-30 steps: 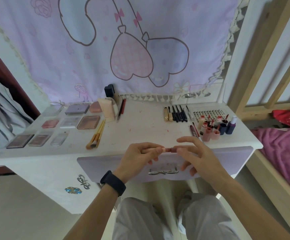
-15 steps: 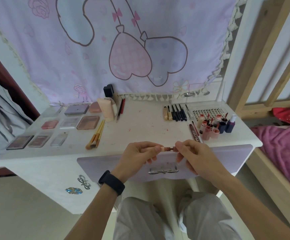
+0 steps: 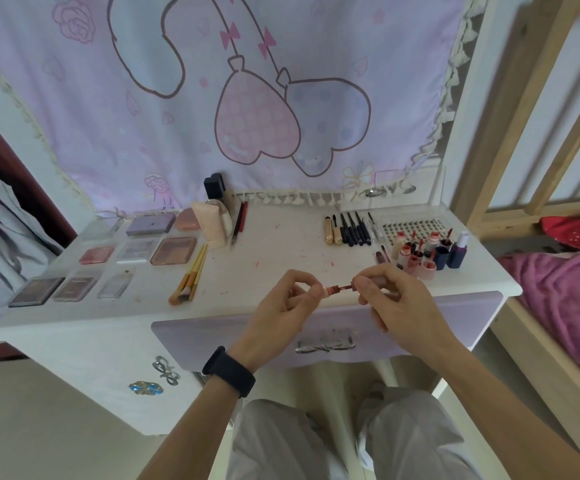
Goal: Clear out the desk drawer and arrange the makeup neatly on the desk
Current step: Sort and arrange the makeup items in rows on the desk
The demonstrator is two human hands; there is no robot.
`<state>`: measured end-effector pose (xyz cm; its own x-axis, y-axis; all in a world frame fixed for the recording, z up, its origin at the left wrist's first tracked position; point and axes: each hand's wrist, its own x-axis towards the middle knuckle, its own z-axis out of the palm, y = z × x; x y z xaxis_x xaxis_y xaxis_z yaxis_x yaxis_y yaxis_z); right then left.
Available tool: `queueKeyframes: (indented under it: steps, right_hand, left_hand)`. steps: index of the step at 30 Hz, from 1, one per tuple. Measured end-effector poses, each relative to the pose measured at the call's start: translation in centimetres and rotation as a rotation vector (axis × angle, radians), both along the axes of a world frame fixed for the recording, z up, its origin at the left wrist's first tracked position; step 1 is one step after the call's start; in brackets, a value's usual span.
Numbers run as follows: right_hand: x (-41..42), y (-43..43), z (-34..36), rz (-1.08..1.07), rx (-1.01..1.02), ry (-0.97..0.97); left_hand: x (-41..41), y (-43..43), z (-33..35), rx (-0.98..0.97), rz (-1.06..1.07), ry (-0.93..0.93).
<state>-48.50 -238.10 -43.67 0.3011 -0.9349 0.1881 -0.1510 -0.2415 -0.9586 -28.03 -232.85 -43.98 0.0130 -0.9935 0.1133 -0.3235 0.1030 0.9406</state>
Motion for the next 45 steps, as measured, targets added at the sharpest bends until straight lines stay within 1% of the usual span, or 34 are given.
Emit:
queueKeyframes:
  steps: [3,7,11,23,31,35,37,40,42,45]
  right_hand:
    - [-0.1,-0.2,0.5,0.015,0.008,-0.008]
    - [-0.2,0.1,0.9,0.067,-0.015,-0.048]
    - [-0.4,0.2,0.7,0.105,-0.056,-0.029]
    - [-1.0,0.4,0.2,0.045,-0.179,0.047]
    - [-0.9,0.4,0.6,-0.009,-0.277,0.134]
    - [-1.3,0.2,0.0,-0.029,-0.268,0.143]
    - [-1.6,0.1,-0.3,-0.058,-0.232,0.077]
    - [-1.8,0.0,-0.5,-0.115,-0.107,-0.158]
    - [-1.7,0.0,-0.8,-0.13,0.06,-0.319]
    - [-1.0,0.4,-1.9,-0.111,0.394,-0.594]
  left_hand:
    - [0.1,-0.2,0.6,-0.036,0.0,-0.003]
    - [0.5,-0.2,1.0,0.026,-0.018,0.134]
    - [1.0,-0.1,0.6,0.071,-0.053,0.209]
    - [2.0,0.1,0.6,0.13,-0.072,0.239]
    - [3.4,0.3,0.6,0.148,-0.014,0.239]
    - [3.8,0.4,0.9,0.142,0.006,0.224]
    - [4.0,0.3,0.9,0.127,0.036,0.237]
    - [4.2,0.0,0.8,0.129,0.104,0.341]
    - [4.0,-0.3,0.5,0.152,0.133,0.423]
    - [3.0,-0.9,0.3,0.194,0.152,0.565]
